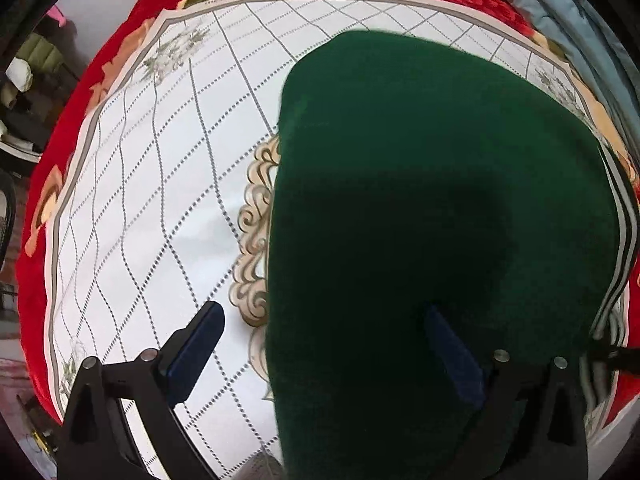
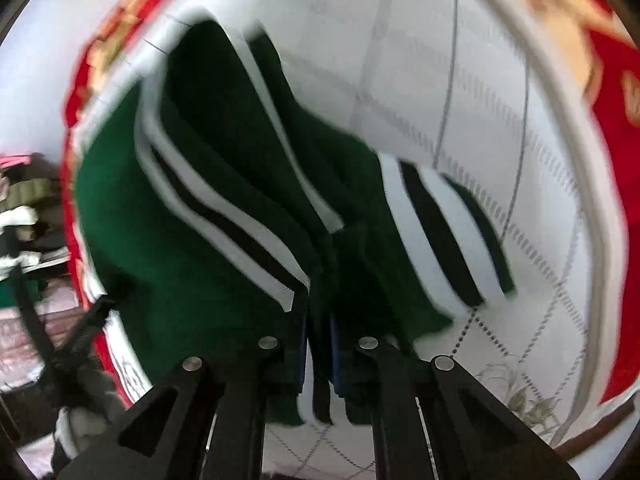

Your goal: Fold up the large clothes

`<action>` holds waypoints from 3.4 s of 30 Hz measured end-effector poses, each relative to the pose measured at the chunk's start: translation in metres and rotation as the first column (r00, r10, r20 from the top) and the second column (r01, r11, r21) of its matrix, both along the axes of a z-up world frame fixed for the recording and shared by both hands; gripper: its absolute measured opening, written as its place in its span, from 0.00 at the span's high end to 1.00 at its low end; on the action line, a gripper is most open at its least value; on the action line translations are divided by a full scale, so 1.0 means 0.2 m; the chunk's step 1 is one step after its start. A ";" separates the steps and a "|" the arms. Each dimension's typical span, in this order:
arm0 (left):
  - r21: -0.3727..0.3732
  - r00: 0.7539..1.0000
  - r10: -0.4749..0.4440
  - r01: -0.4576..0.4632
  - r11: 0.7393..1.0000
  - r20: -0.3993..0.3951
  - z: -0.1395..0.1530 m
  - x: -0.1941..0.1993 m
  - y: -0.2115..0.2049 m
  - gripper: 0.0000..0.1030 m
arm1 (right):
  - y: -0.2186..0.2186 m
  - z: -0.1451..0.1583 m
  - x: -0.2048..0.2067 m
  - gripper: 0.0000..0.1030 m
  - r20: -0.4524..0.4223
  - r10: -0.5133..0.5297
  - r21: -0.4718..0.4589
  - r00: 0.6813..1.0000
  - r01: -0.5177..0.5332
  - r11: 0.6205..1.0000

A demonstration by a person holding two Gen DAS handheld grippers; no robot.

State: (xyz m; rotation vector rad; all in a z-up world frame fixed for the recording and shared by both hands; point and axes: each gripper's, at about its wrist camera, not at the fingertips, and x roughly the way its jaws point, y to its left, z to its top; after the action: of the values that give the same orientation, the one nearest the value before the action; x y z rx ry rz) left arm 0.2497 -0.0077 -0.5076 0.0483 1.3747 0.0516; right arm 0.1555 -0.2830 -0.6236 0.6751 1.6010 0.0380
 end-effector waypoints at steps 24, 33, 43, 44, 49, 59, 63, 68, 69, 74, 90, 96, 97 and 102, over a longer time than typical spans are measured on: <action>0.027 1.000 0.002 -0.002 1.000 0.012 0.12 0.17 0.08 0.00 | -0.03 0.08 0.57 0.97 0.099 -0.015 0.188 0.995 -0.004 0.982; -0.338 0.991 0.135 -0.132 0.932 -0.015 0.10 0.06 0.43 0.01 | -0.26 0.11 0.40 0.00 0.173 0.074 0.280 0.982 -0.121 0.952; -0.575 0.997 0.036 -0.070 0.815 -0.070 -0.14 0.08 0.24 0.01 | -0.22 -0.21 0.43 0.00 0.131 0.198 0.373 0.971 -0.233 0.898; -0.582 0.997 0.029 -0.061 0.811 -0.065 -0.14 0.09 0.22 0.01 | -0.21 -0.21 0.45 0.00 0.140 0.208 0.388 0.968 -0.247 0.888; -0.575 0.999 0.033 -0.044 0.817 -0.029 -0.12 0.10 0.19 0.03 | -0.08 -0.19 0.47 0.00 0.152 0.275 0.569 0.949 -0.311 0.761; -0.564 0.999 0.039 -0.016 0.826 0.029 -0.10 0.13 0.17 0.05 | -0.04 -0.26 0.40 0.20 0.109 0.206 0.568 0.973 -0.231 0.790; -0.547 0.998 0.023 0.010 0.837 0.054 -0.04 0.15 0.16 0.05 | -0.04 -0.15 0.39 0.42 0.110 0.131 0.550 0.985 -0.170 0.818; -0.537 0.997 -0.005 0.042 0.843 0.071 0.06 0.16 0.17 0.05 | -0.01 -0.03 0.42 0.47 0.119 0.110 0.554 0.987 -0.158 0.817; -0.533 0.997 -0.011 0.049 0.845 0.075 0.08 0.17 0.16 0.05 | -0.01 0.00 0.44 0.47 0.119 0.104 0.555 0.987 -0.153 0.817; -0.529 0.995 -0.011 0.062 0.846 0.100 0.17 0.26 0.16 0.05 | -0.03 0.15 0.56 0.48 0.138 0.097 0.546 0.986 -0.158 0.823; -0.528 0.979 0.025 0.088 0.844 0.202 0.31 1.36 0.31 0.05 | -0.02 0.50 1.98 0.48 0.204 0.077 0.477 0.976 -0.168 0.862; -0.524 0.987 0.045 0.043 0.851 0.154 0.05 1.79 0.40 0.05 | 0.14 0.30 2.55 0.48 0.180 0.125 0.441 0.976 -0.194 0.876; -0.522 0.989 0.046 0.036 0.852 0.143 0.02 1.83 0.41 0.05 | 0.16 0.26 2.62 0.48 0.171 0.129 0.432 0.977 -0.192 0.881; -0.466 0.996 -0.020 0.059 0.883 0.088 -0.22 1.92 0.41 0.05 | 0.17 0.04 2.81 0.47 0.116 0.159 0.379 0.980 -0.192 0.905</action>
State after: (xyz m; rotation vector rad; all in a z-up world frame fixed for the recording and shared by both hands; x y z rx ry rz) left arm 0.6330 0.0747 -0.5509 -0.3302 1.2732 -0.3133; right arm 0.7182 -0.2496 -0.6148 0.8196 1.5842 0.5239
